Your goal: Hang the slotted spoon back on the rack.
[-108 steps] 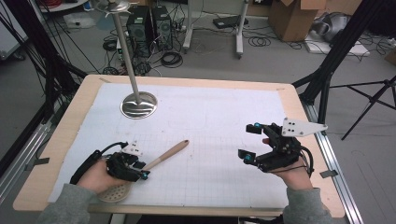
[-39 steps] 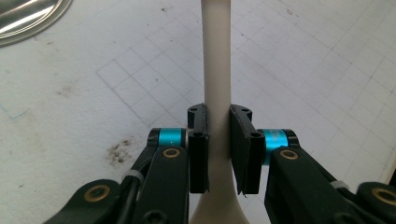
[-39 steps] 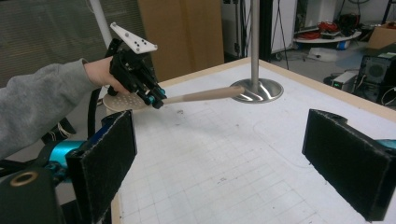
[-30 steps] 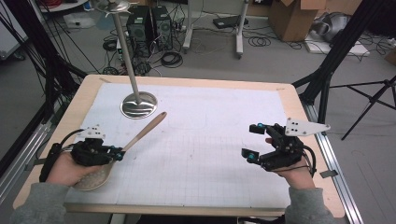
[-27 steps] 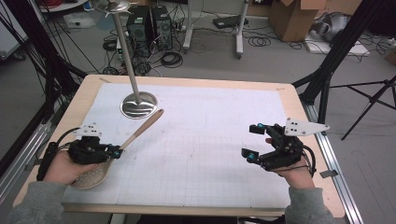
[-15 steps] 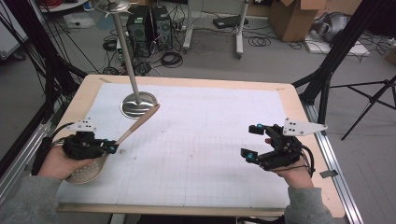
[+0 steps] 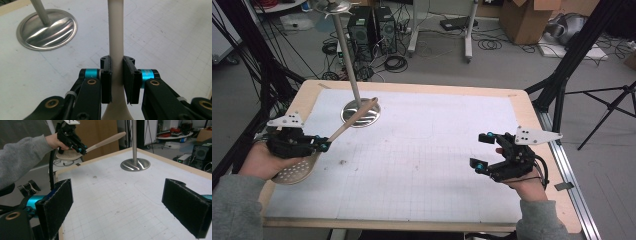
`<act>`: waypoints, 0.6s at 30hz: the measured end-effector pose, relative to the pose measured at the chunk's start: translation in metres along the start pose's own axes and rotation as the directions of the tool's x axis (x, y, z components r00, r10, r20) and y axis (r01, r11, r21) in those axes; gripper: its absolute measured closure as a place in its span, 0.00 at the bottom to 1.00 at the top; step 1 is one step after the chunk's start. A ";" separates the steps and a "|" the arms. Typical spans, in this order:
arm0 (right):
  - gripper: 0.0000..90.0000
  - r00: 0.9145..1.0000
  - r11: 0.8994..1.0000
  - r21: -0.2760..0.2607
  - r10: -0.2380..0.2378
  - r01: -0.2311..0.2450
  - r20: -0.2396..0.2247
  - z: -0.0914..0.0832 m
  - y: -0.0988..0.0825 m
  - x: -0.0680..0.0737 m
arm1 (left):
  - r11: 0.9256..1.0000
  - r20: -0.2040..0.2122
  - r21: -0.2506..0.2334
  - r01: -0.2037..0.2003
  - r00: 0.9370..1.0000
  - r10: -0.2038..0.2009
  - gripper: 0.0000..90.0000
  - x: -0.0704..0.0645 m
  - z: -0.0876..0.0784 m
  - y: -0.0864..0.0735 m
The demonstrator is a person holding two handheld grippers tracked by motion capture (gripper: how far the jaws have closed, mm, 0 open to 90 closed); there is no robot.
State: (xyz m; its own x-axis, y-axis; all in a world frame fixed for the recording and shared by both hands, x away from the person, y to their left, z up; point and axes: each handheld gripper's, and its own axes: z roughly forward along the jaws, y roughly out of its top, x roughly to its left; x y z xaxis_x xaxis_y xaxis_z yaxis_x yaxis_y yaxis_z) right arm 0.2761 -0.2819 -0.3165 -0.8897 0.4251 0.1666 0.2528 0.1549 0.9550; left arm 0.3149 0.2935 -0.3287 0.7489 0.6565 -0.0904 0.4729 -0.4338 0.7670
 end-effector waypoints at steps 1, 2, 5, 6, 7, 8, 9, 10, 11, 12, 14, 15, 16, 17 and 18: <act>0.10 1.000 1.000 -0.001 -0.001 0.001 0.000 0.000 0.000 0.000 | 1.000 0.003 -0.004 0.002 1.000 -0.002 0.86 0.001 -0.002 0.002; 0.10 1.000 1.000 -0.001 0.000 0.000 0.000 0.000 0.000 0.000 | 1.000 0.003 -0.009 0.002 1.000 -0.002 0.86 0.002 -0.003 0.003; 0.10 1.000 1.000 0.002 0.001 -0.001 0.003 0.000 0.000 -0.001 | 1.000 0.001 -0.010 -0.003 1.000 0.003 0.86 0.006 -0.008 0.008; 0.10 1.000 1.000 0.004 0.003 -0.003 0.002 0.001 0.000 -0.001 | 1.000 -0.003 -0.013 -0.002 1.000 0.002 0.86 0.007 -0.011 0.009; 0.10 1.000 1.000 0.005 0.008 -0.008 0.002 0.001 0.000 0.000 | 1.000 -0.008 -0.016 -0.004 1.000 0.004 0.86 0.009 -0.013 0.010; 0.10 1.000 1.000 0.005 0.003 -0.003 0.003 0.001 0.000 -0.001 | 1.000 -0.008 -0.022 -0.001 1.000 0.001 0.86 0.011 -0.015 0.011; 0.10 1.000 1.000 0.007 0.000 0.000 0.004 0.001 0.000 -0.001 | 1.000 -0.010 -0.030 0.005 1.000 -0.005 0.86 0.013 -0.017 0.012; 0.10 1.000 1.000 0.008 0.004 -0.004 0.002 0.002 0.000 -0.001 | 0.999 -0.009 -0.034 0.008 1.000 -0.008 0.86 0.015 -0.019 0.013; 0.10 1.000 1.000 0.008 0.003 -0.003 0.005 0.002 0.000 -0.001 | 0.999 -0.013 -0.038 0.009 1.000 -0.009 0.86 0.016 -0.022 0.014; 0.10 1.000 1.000 0.015 0.010 -0.010 0.000 0.002 0.000 0.000 | 0.999 -0.016 -0.042 0.008 1.000 -0.009 0.86 0.018 -0.025 0.016; 0.10 1.000 1.000 0.012 -0.001 0.001 0.004 0.003 -0.001 -0.001 | 0.999 -0.021 -0.048 0.013 1.000 -0.014 0.86 0.022 -0.031 0.020; 0.10 1.000 1.000 0.013 0.007 -0.007 0.003 0.003 0.000 0.000 | 0.999 -0.025 -0.051 0.014 1.000 -0.015 0.86 0.024 -0.033 0.022; 0.10 1.000 1.000 0.012 0.004 -0.004 0.005 0.003 0.000 -0.001 | 0.998 -0.025 -0.060 0.021 0.999 -0.023 0.86 0.025 -0.036 0.024; 0.10 1.000 1.000 0.010 0.001 -0.001 0.006 0.002 0.000 -0.002 | 0.997 -0.024 -0.068 0.020 0.999 -0.021 0.86 0.025 -0.038 0.026; 0.10 1.000 1.000 0.009 0.001 -0.001 0.008 0.002 0.000 -0.002 | 0.997 -0.024 -0.074 0.011 1.000 -0.013 0.86 0.025 -0.039 0.027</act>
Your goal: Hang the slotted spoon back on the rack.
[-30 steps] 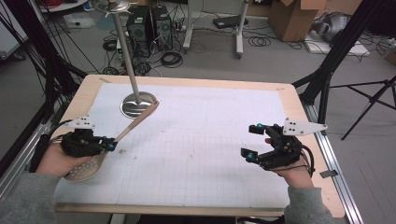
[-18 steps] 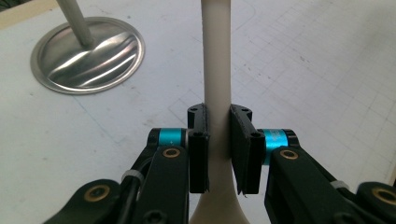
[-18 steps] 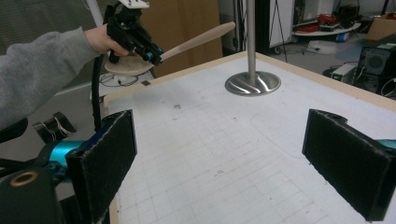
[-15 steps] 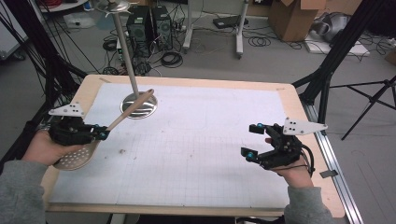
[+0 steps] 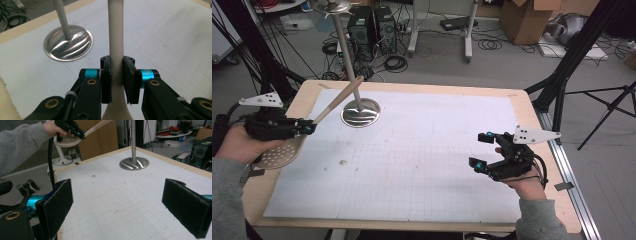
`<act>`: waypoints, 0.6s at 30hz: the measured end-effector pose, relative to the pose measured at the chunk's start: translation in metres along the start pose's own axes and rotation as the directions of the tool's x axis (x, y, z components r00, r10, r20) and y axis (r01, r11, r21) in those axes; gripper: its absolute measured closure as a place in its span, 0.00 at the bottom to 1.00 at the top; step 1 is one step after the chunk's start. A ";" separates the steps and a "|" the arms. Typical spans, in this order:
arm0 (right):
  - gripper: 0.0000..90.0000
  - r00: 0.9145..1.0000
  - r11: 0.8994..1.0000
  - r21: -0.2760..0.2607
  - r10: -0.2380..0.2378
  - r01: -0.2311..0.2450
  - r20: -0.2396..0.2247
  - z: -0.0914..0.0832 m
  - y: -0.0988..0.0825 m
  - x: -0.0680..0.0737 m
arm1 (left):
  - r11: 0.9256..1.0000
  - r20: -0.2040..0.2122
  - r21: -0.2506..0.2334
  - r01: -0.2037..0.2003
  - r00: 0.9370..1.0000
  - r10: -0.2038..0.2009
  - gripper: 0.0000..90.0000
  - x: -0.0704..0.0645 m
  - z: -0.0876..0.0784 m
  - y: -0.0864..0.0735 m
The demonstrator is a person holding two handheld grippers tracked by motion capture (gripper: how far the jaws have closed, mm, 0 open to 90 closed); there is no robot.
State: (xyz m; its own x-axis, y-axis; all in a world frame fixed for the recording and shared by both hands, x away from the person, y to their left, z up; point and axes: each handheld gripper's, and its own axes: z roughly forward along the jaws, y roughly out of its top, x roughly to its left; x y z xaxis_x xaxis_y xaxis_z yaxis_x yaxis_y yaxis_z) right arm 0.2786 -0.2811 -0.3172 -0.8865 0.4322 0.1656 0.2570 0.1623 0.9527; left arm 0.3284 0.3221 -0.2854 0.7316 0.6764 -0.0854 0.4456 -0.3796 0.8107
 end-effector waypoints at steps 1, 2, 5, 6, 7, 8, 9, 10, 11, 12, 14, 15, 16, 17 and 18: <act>0.10 1.000 1.000 -0.004 0.005 -0.005 -0.001 -0.001 0.000 0.000 | 1.000 0.003 -0.004 -0.001 1.000 0.001 0.86 0.000 -0.001 0.001; 0.10 1.000 1.000 -0.007 0.003 -0.003 0.001 -0.002 0.001 -0.001 | 1.000 0.007 -0.004 -0.008 1.000 0.008 0.86 0.000 -0.002 0.003; 0.10 1.000 1.000 -0.018 0.004 -0.004 0.005 -0.004 0.001 -0.001 | 1.000 0.003 0.002 -0.011 1.000 0.011 0.86 0.003 -0.007 0.009; 0.10 1.000 1.000 -0.016 0.005 -0.005 0.005 -0.004 0.001 -0.002 | 1.000 0.000 0.001 -0.012 1.000 0.012 0.86 0.004 -0.009 0.011; 0.10 1.000 1.000 -0.019 0.008 -0.008 0.005 -0.005 0.001 -0.002 | 1.000 -0.004 -0.003 -0.010 1.000 0.010 0.86 0.005 -0.011 0.013; 0.10 1.000 1.000 -0.021 0.004 -0.004 0.008 -0.005 0.001 -0.003 | 1.000 -0.003 -0.010 -0.012 1.000 0.012 0.86 0.005 -0.014 0.015; 0.10 1.000 1.000 -0.022 0.007 -0.007 0.010 -0.005 0.001 -0.003 | 1.000 -0.005 -0.009 -0.021 1.000 0.021 0.86 0.006 -0.016 0.018; 0.10 1.000 1.000 -0.026 0.006 -0.006 0.012 -0.006 0.001 -0.003 | 1.000 -0.007 -0.016 -0.017 1.000 0.017 0.86 0.006 -0.019 0.020; 0.10 1.000 1.000 -0.024 0.010 -0.010 0.009 -0.006 0.001 -0.003 | 1.000 -0.006 -0.017 -0.018 1.000 0.018 0.86 0.008 -0.022 0.022; 0.10 1.000 1.000 -0.027 0.009 -0.009 0.010 -0.006 0.001 -0.004 | 1.000 -0.009 -0.020 -0.018 1.000 0.018 0.86 0.009 -0.024 0.024; 0.10 1.000 1.000 -0.025 0.013 -0.012 0.009 -0.006 0.001 -0.004 | 0.999 -0.015 -0.026 -0.018 1.000 0.018 0.86 0.011 -0.030 0.030; 0.10 1.000 1.000 -0.023 0.016 -0.016 0.007 -0.005 0.001 -0.005 | 0.999 -0.013 -0.031 -0.018 1.000 0.017 0.86 0.012 -0.033 0.032; 0.10 1.000 1.000 -0.025 0.009 -0.009 0.006 -0.005 0.001 -0.005 | 0.999 -0.011 -0.036 -0.012 1.000 0.012 0.86 0.014 -0.035 0.035; 0.10 1.000 1.000 -0.021 0.013 -0.013 0.007 -0.004 0.000 -0.006 | 0.999 -0.004 -0.038 -0.005 1.000 0.005 0.86 0.015 -0.038 0.037; 0.10 1.000 1.000 -0.021 0.010 -0.010 0.007 -0.004 0.000 -0.006 | 0.999 -0.004 -0.038 -0.009 1.000 0.009 0.86 0.015 -0.039 0.039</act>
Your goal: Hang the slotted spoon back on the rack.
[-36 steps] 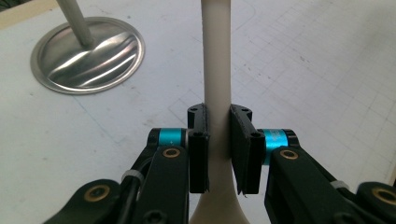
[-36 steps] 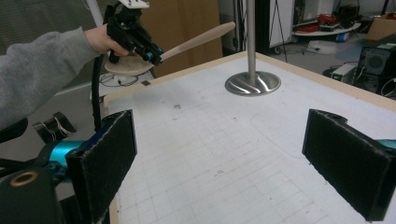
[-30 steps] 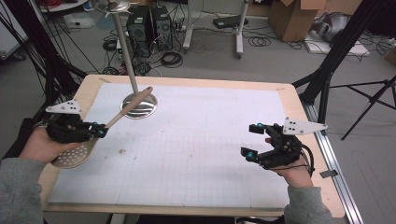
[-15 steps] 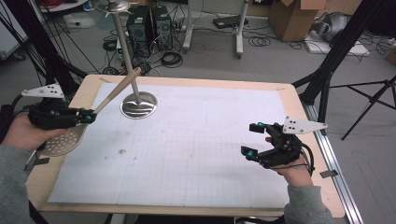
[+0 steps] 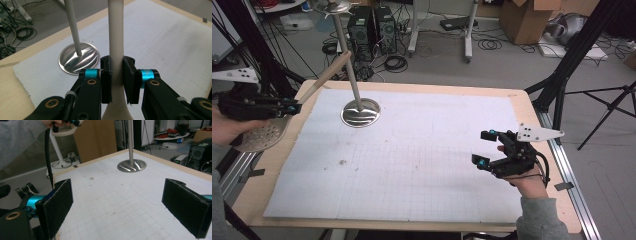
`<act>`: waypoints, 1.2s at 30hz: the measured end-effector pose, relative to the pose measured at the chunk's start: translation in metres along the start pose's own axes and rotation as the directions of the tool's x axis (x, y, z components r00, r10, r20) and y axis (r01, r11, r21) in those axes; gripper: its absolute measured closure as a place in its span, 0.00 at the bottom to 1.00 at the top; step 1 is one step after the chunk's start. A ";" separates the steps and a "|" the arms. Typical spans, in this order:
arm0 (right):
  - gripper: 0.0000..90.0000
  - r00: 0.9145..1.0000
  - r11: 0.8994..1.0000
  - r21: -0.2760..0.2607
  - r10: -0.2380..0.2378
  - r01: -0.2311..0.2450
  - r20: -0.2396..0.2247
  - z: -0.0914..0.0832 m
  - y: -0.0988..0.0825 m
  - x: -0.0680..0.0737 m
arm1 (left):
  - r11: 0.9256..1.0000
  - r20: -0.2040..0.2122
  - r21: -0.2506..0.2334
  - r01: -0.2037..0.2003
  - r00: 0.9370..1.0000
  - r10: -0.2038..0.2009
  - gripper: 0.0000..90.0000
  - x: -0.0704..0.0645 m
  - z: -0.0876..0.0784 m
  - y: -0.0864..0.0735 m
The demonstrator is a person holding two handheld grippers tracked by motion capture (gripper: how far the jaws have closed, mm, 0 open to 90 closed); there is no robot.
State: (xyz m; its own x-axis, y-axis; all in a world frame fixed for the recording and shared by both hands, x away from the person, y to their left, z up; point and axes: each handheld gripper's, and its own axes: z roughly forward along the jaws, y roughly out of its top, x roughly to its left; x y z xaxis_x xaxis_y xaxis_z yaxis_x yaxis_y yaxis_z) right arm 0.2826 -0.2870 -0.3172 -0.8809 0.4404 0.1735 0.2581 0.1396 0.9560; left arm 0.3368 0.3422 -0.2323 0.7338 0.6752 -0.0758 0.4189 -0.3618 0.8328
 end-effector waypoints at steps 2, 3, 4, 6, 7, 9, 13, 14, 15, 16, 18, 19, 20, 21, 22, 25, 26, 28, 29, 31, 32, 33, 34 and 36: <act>0.10 1.000 1.000 0.003 0.005 -0.005 0.000 0.000 0.000 0.000 | 1.000 -0.001 0.008 -0.016 1.000 0.016 0.86 0.002 -0.003 0.003; 0.10 1.000 1.000 0.006 0.009 -0.009 -0.001 0.000 0.000 0.000 | 1.000 -0.001 0.000 -0.005 1.000 0.005 0.86 0.004 -0.005 0.004; 0.10 1.000 1.000 0.003 0.006 -0.006 -0.001 0.001 0.000 -0.001 | 1.000 0.002 -0.010 -0.001 1.000 0.001 0.86 0.005 -0.007 0.005; 0.10 1.000 1.000 0.001 0.005 -0.005 -0.002 0.001 0.000 -0.001 | 1.000 0.009 -0.028 -0.001 1.000 0.002 0.86 0.008 -0.011 0.006; 0.10 1.000 1.000 0.002 0.005 -0.005 -0.001 0.001 0.000 -0.001 | 0.999 0.008 -0.033 -0.004 1.000 0.004 0.86 0.008 -0.014 0.007; 0.10 1.000 1.000 0.004 0.006 -0.006 -0.001 0.001 0.000 -0.001 | 0.999 0.006 -0.034 -0.013 1.000 0.013 0.86 0.008 -0.017 0.008; 0.10 1.000 1.000 -0.002 0.010 -0.010 0.001 -0.001 -0.001 -0.002 | 0.998 0.002 -0.064 -0.022 1.000 0.022 0.86 0.006 -0.024 0.012; 0.10 1.000 1.000 -0.008 0.016 -0.016 0.000 -0.002 0.000 -0.002 | 0.997 0.003 -0.068 -0.024 1.000 0.025 0.86 0.006 -0.025 0.013; 0.10 1.000 1.000 -0.017 0.006 -0.006 0.004 -0.002 0.000 -0.003 | 0.997 0.004 -0.071 -0.026 1.000 0.026 0.86 0.006 -0.028 0.015; 0.10 1.000 1.000 -0.017 0.012 -0.012 0.006 -0.004 0.000 -0.002 | 0.997 0.004 -0.071 -0.026 1.000 0.026 0.86 0.006 -0.029 0.016; 0.10 1.000 1.000 -0.020 0.014 -0.014 0.006 -0.006 0.001 -0.002 | 0.997 0.003 -0.068 -0.025 1.000 0.025 0.86 0.006 -0.033 0.018; 0.10 1.000 1.000 -0.023 0.008 -0.008 0.008 -0.006 0.001 -0.003 | 0.997 0.002 -0.066 -0.025 1.000 0.026 0.86 0.006 -0.034 0.019; 0.10 1.000 1.000 -0.023 0.007 -0.006 0.009 -0.006 0.001 -0.003 | 0.997 -0.002 -0.066 -0.033 0.999 0.032 0.86 0.006 -0.036 0.020; 0.10 1.000 1.000 -0.022 0.015 -0.014 0.009 -0.007 0.001 -0.003 | 0.997 0.002 -0.070 -0.034 0.999 0.035 0.86 0.006 -0.037 0.021; 0.10 1.000 1.000 -0.023 0.009 -0.009 0.011 -0.007 0.001 -0.003 | 0.997 0.004 -0.073 -0.038 0.999 0.039 0.86 0.006 -0.038 0.021; 0.10 1.000 1.000 -0.026 0.011 -0.011 0.012 -0.008 0.001 -0.004 | 0.996 -0.005 -0.086 -0.038 0.999 0.038 0.86 0.006 -0.043 0.023; 0.10 1.000 1.000 -0.022 0.014 -0.014 0.011 -0.007 0.001 -0.004 | 0.995 -0.007 -0.090 -0.033 0.999 0.032 0.86 0.007 -0.045 0.024; 0.10 1.000 1.000 -0.021 0.012 -0.012 0.010 -0.006 0.001 -0.004 | 0.995 -0.011 -0.098 -0.034 0.999 0.033 0.86 0.009 -0.050 0.025; 0.10 1.000 1.000 -0.020 0.010 -0.010 0.008 -0.006 0.001 -0.004 | 0.994 -0.011 -0.106 -0.033 0.999 0.032 0.86 0.009 -0.052 0.026; 0.10 1.000 1.000 -0.018 0.010 -0.010 0.006 -0.005 0.001 -0.004 | 0.993 -0.008 -0.118 -0.032 0.999 0.031 0.86 0.010 -0.055 0.027; 0.10 1.000 1.000 -0.020 0.011 -0.011 0.007 -0.004 0.001 -0.004 | 0.991 -0.008 -0.126 -0.033 0.999 0.032 0.86 0.011 -0.056 0.026; 0.10 1.000 1.000 -0.016 0.011 -0.011 0.006 -0.004 0.001 -0.004 | 0.991 -0.012 -0.131 -0.032 0.999 0.031 0.86 0.012 -0.058 0.026; 0.10 1.000 1.000 -0.015 0.009 -0.009 0.005 -0.004 0.001 -0.004 | 0.991 -0.013 -0.133 -0.028 1.000 0.026 0.86 0.012 -0.059 0.026; 0.10 1.000 1.000 -0.015 0.011 -0.011 0.004 -0.003 0.001 -0.003 | 0.991 -0.020 -0.133 -0.025 1.000 0.023 0.86 0.015 -0.061 0.026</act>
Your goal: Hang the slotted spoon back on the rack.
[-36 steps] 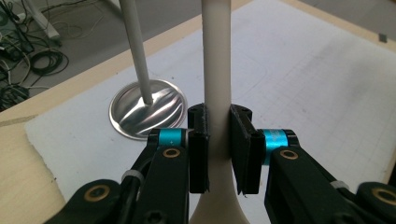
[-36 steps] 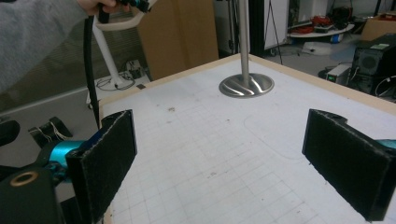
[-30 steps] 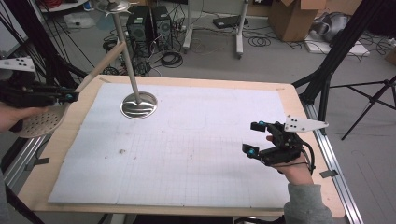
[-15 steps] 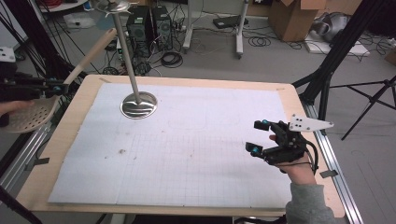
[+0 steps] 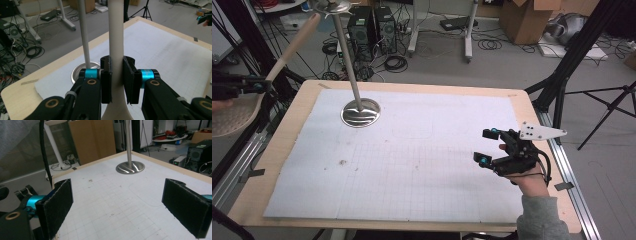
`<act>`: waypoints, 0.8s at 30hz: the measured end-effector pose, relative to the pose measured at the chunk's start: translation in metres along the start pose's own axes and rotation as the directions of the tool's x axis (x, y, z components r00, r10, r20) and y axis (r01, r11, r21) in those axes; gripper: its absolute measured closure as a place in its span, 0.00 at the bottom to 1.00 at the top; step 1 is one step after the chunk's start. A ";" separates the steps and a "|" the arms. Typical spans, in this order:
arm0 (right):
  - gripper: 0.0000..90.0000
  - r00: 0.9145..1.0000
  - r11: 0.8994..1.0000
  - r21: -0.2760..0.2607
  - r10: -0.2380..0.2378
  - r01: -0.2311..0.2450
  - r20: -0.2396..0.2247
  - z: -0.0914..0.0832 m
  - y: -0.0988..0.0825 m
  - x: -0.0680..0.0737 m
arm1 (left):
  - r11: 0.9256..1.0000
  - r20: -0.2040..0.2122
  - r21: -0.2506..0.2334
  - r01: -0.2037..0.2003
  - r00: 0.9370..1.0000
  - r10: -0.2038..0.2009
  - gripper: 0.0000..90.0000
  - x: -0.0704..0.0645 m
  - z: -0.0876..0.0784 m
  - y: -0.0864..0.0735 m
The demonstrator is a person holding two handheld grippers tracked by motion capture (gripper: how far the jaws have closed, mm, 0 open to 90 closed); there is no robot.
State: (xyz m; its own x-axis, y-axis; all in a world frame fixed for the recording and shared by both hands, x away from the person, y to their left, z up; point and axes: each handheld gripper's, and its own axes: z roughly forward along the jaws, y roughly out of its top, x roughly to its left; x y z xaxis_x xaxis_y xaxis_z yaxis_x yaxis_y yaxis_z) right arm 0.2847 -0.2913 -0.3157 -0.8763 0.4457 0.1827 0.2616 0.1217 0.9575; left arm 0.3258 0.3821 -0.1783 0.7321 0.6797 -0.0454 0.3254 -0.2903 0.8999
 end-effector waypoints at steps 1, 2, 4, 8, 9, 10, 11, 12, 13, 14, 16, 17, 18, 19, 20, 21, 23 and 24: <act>0.10 1.000 1.000 -0.002 -0.003 0.003 -0.001 0.000 0.000 0.000 | 1.000 -0.005 0.000 0.006 1.000 -0.006 0.86 0.001 -0.001 0.000; 0.10 1.000 1.000 -0.002 -0.005 0.005 -0.001 0.001 0.000 0.000 | 1.000 -0.006 0.000 0.006 1.000 -0.006 0.86 0.003 -0.002 0.000; 0.10 1.000 1.000 0.004 0.000 0.000 -0.004 0.001 0.000 0.000 | 1.000 -0.004 -0.009 0.015 1.000 -0.015 0.86 0.007 -0.005 -0.001; 0.10 1.000 1.000 0.007 0.002 -0.002 -0.005 0.004 -0.001 -0.002 | 1.000 -0.020 -0.005 0.015 1.000 -0.015 0.86 0.015 -0.005 0.001; 0.10 1.000 1.000 0.011 0.004 -0.004 -0.009 0.004 -0.002 -0.002 | 1.000 -0.025 0.003 0.012 1.000 -0.012 0.86 0.018 -0.005 0.002; 0.10 1.000 1.000 0.012 0.003 -0.003 -0.009 0.005 -0.002 -0.002 | 1.000 -0.032 0.010 0.014 0.999 -0.014 0.86 0.020 -0.005 0.003; 0.10 1.000 1.000 0.016 0.002 -0.002 -0.010 0.005 -0.002 -0.002 | 1.000 -0.038 0.017 0.012 0.999 -0.012 0.86 0.022 -0.006 0.004; 0.10 1.000 1.000 0.014 0.003 -0.003 -0.012 0.006 -0.002 -0.002 | 1.000 -0.039 0.020 0.012 0.999 -0.012 0.86 0.024 -0.006 0.005; 0.10 1.000 1.000 0.014 0.002 -0.002 -0.011 0.006 -0.002 -0.002 | 1.000 -0.043 0.019 0.014 0.999 -0.013 0.86 0.026 -0.006 0.005; 0.10 1.000 1.000 0.016 0.005 -0.005 -0.011 0.006 -0.002 -0.002 | 1.000 -0.044 0.017 0.018 0.999 -0.018 0.86 0.028 -0.007 0.006; 0.10 1.000 1.000 0.018 0.003 -0.003 -0.010 0.005 -0.002 -0.003 | 0.999 -0.048 0.014 0.035 0.998 -0.034 0.86 0.033 -0.008 0.006; 0.10 1.000 1.000 0.018 0.006 -0.006 -0.009 0.005 -0.002 -0.003 | 0.999 -0.047 0.015 0.038 0.998 -0.037 0.86 0.035 -0.008 0.006; 0.10 1.000 1.000 0.017 0.009 -0.009 -0.007 0.005 -0.002 -0.004 | 0.999 -0.044 0.018 0.042 0.998 -0.041 0.86 0.038 -0.008 0.005; 0.10 1.000 1.000 0.014 0.007 -0.007 -0.007 0.005 -0.002 -0.004 | 0.999 -0.043 0.021 0.045 0.998 -0.044 0.86 0.040 -0.008 0.005; 0.10 1.000 1.000 0.017 0.013 -0.013 -0.005 0.004 -0.002 -0.004 | 0.999 -0.042 0.023 0.048 0.998 -0.047 0.86 0.042 -0.007 0.004; 0.10 1.000 1.000 0.010 0.009 -0.009 -0.003 0.004 -0.003 -0.005 | 0.999 -0.037 0.022 0.050 0.998 -0.049 0.86 0.044 -0.006 0.003; 0.10 1.000 1.000 0.007 0.006 -0.006 -0.001 0.003 -0.002 -0.005 | 0.998 -0.036 0.023 0.051 0.998 -0.050 0.86 0.047 -0.005 0.002; 0.10 1.000 1.000 0.006 0.010 -0.010 -0.004 0.002 -0.002 -0.005 | 0.998 -0.036 0.024 0.058 0.998 -0.057 0.86 0.048 -0.004 0.002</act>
State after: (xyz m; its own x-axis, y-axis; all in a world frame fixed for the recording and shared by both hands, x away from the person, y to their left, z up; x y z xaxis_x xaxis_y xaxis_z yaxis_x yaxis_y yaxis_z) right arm 0.2891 -0.2919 -0.3193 -0.8752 0.4433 0.1936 0.2731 0.1224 0.9542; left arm 0.3596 0.4170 -0.1768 0.6904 0.7189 -0.0807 0.3811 -0.2667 0.8852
